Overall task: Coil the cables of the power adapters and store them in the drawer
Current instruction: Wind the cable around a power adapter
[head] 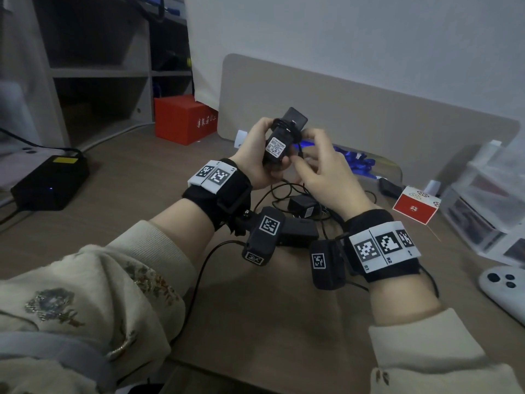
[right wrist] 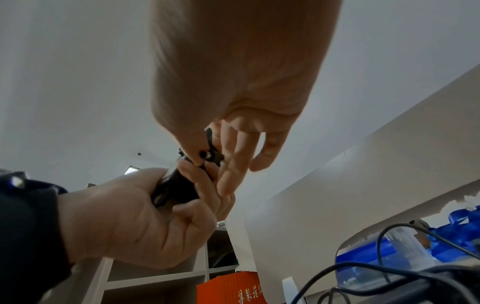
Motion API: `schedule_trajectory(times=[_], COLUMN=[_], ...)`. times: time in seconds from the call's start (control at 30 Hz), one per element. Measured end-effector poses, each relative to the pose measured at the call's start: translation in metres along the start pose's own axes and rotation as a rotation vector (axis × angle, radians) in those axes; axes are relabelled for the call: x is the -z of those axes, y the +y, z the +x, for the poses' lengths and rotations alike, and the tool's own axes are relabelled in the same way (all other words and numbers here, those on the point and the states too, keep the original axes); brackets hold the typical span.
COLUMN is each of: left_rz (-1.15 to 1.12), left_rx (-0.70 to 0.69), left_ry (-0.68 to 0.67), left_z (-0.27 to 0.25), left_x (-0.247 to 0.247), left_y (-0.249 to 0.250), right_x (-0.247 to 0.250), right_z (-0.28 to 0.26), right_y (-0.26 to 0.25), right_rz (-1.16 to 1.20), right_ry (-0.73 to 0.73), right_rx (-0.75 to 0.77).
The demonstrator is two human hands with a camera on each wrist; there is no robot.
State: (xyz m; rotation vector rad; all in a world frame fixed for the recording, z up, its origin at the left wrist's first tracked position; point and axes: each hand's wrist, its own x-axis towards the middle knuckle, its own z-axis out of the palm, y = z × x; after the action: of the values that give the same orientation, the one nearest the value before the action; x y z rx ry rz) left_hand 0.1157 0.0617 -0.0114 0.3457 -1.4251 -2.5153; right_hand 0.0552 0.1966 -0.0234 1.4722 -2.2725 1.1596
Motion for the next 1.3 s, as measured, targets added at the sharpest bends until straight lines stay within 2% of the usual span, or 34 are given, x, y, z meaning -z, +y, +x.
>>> schedule_trajectory(times=[0.23,0.43,0.53,0.63,0.73,0.9,0.97,1.13,1.3], left_rz=[0.011,0.163,0.195,0.170,0.092,0.391,0.414,0.331,0.239], left_rx=[0.143,0.221,0.230,0.163,0.066,-0.149,-0.228,-0.232,-0.205], left_ry=[-0.019,-0.061,-0.073,-0.040,-0.064,-0.050,-0.050,-0.079,-0.003], left_z=[0.000,-0.001,-0.004,-0.004,-0.004,-0.006,-0.004,-0.005,-0.001], left_x=[0.007,0.002,-0.007,-0.013,-0.019,-0.025,-0.023,-0.020,-0.016], left_y=[0.003,-0.004,-0.008,-0.011,-0.011,-0.016,-0.017,-0.013,-0.012], right_x=[0.003,0.002,0.002,0.002,0.002,0.004,0.004,0.004,0.003], right_z=[-0.002,0.003,0.004,0.005,0.007,0.006,0.005,0.007,0.004], right_y=[0.003,0.007,0.010,0.013,0.017,0.014,0.012,0.011,0.010], right_rz=[0.008,-0.039,-0.090,-0.126,-0.158,-0.196,-0.162,-0.156,-0.201], right_ry=[-0.005,0.283,0.322,0.347,0.358,0.357,0.357,0.395,0.406], right_rx=[0.079,0.110,0.101,0.092,0.032,-0.045,-0.022,0.035,0.080])
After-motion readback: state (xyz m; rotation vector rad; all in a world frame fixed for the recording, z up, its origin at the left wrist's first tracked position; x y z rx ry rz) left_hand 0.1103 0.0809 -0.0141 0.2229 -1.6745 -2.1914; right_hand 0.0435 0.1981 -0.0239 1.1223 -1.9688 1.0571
